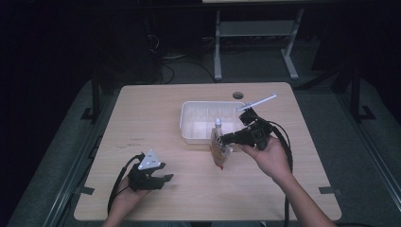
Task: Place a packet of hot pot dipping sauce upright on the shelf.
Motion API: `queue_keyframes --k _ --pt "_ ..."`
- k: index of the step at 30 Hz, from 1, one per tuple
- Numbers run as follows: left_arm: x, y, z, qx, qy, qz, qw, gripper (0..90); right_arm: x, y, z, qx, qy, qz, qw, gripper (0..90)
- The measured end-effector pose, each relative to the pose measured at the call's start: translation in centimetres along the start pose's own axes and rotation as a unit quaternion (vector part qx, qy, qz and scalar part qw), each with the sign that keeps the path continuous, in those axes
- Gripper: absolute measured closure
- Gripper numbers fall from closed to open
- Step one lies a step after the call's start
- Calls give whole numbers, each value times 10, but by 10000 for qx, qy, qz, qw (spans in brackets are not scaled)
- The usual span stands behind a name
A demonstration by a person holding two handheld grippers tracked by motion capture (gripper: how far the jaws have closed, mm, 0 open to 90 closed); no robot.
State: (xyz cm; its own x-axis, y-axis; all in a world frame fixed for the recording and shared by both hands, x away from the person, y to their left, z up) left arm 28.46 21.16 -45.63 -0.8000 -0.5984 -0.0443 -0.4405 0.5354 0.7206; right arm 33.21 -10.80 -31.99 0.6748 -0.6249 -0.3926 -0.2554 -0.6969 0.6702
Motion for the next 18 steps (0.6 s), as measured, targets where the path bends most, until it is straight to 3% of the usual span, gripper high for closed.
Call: queue_keyframes --k 18 --pt "-3 1 1 30 92 -35 9999 431 5 22 -34 178 -3 283 9994 893"
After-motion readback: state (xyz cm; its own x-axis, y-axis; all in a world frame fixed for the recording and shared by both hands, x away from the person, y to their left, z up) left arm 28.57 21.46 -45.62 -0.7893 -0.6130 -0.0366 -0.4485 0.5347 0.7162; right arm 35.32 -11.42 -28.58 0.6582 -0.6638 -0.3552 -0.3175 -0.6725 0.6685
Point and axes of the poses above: each handheld gripper's, and its own axes: y roughly backward along the jaws, z roughly out of its underside, x roughly to its right, the point moved 2 cm from there along -y, roughly forward along the jaws, and after that the axes turned 1 degree about -y, right-handed, at the moved point
